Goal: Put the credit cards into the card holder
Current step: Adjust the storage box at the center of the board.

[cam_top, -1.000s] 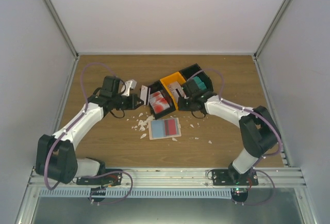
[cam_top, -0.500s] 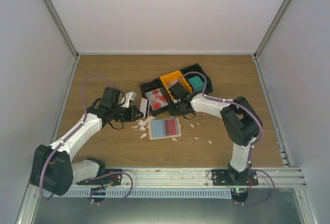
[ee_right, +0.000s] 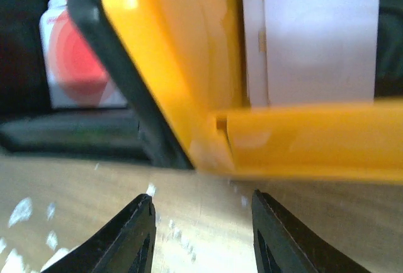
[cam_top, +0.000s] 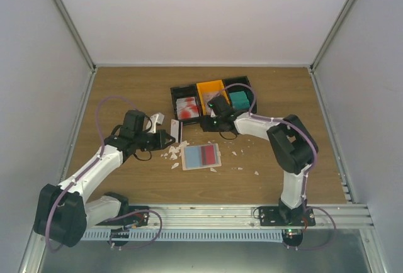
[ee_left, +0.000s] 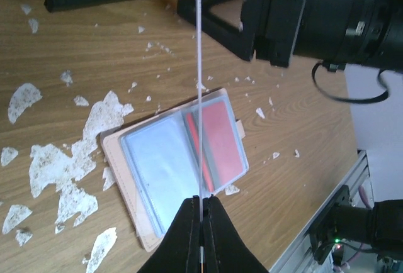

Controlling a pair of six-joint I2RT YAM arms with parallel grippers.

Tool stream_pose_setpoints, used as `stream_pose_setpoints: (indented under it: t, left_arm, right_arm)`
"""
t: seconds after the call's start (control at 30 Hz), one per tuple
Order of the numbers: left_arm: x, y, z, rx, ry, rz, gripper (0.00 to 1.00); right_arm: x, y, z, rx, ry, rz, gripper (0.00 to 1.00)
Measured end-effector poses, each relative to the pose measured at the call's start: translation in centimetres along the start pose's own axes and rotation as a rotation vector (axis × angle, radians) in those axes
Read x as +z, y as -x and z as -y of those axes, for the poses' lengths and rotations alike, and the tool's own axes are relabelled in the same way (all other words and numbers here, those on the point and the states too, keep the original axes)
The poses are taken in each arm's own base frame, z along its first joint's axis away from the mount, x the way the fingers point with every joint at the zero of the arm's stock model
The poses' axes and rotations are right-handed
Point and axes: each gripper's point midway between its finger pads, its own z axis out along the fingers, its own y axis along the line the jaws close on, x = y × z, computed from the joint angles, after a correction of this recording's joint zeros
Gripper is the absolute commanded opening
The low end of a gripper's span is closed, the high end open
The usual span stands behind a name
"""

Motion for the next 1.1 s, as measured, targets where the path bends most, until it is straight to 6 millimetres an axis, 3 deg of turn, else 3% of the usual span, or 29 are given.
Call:
stream_pose_setpoints:
  t: [0.1,0.27,0.47,0.6,0.7,0.8,0.87,1.0,1.1]
  left_arm:
    - [-0.2,0.5,0.5,-0.002,-0.024,0.036,0.0]
    - [-0.3,1.3,1.9,-0.004,-0.104,0.076,0.0]
    - [-0.6,1.5,4.4,-0.003,-0.246,0.074,0.0]
    - [-1.3,1.5,6.6,0.011,-0.346,0.068,0.0]
    - [-1.9,1.0,8.2,0.02,-0.424,0.05,0.0]
    - [-2.3,0.3,9.2,0.019,-0.479,0.023,0.0]
    - [-2.5,-0.1,9.6,0.015,-0.502,0.009,0.0]
    - [-2.8,-0.7,9.7,0.004,-0.521,-0.001,0.0]
    - [-2.9,-1.0,9.7,-0.008,-0.524,-0.001,0.0]
  right_arm:
    - [-1.4,-1.1,0.0,0.025,0.122,0.007,0.48]
    - [-6.3,-2.5,-0.7,0.043,0.366,0.045,0.6]
    - [-12.5,-2.9,-4.8,0.052,0.688,0.146,0.68]
    - [-14.7,-3.7,-6.6,0.092,0.822,0.157,0.67]
    - [-16.0,-3.5,-8.6,0.091,0.904,0.163,0.61]
    - [-16.8,-3.3,-10.2,0.083,0.966,0.17,0.46]
    - [-17.2,-3.2,-10.8,0.095,0.999,0.172,0.31]
    - [-17.8,-2.8,-11.3,0.109,1.04,0.189,0.11]
    - [-18.2,-2.7,-11.5,0.12,1.062,0.195,0.01]
